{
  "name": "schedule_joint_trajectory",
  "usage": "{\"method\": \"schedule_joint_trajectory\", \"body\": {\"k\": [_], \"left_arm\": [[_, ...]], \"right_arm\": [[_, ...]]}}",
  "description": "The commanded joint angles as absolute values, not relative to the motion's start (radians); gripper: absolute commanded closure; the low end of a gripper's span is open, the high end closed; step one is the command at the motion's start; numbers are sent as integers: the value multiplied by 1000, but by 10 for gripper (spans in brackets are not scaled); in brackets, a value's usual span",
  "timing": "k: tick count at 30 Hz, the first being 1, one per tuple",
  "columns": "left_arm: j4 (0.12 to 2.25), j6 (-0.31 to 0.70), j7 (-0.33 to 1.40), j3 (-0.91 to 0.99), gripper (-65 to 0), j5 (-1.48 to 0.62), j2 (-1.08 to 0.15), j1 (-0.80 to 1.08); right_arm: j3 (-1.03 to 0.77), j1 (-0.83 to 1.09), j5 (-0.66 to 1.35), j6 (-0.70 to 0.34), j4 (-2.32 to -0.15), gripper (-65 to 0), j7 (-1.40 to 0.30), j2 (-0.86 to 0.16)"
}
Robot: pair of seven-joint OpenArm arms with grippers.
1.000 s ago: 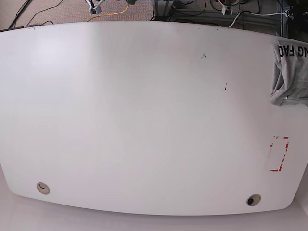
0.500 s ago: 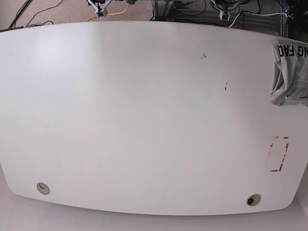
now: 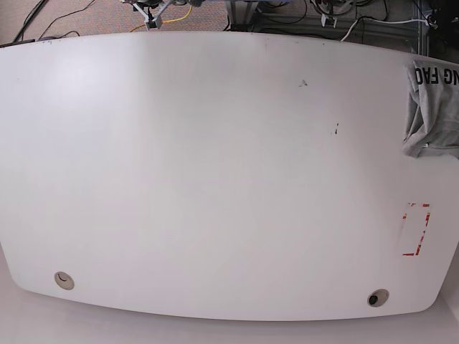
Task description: Layout the t-shirt on the table in an organized manner, then fold the t-shirt properly
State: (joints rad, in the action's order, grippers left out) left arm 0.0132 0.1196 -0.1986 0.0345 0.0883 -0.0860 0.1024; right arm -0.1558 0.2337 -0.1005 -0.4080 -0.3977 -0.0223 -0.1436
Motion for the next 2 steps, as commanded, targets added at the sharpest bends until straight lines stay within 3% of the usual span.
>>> {"method": "schedule_joint_trajectory", "body": {"k": [1,2], "left_arm": [[15,125,-202,36,-132,87,-81,110],[15,125,-202,36,-132,87,-81,110]], "right_arm": [[-157,240,-96,-414,-398,-512,-18,-151],[-157,240,-96,-414,-398,-512,-18,-150]]}}
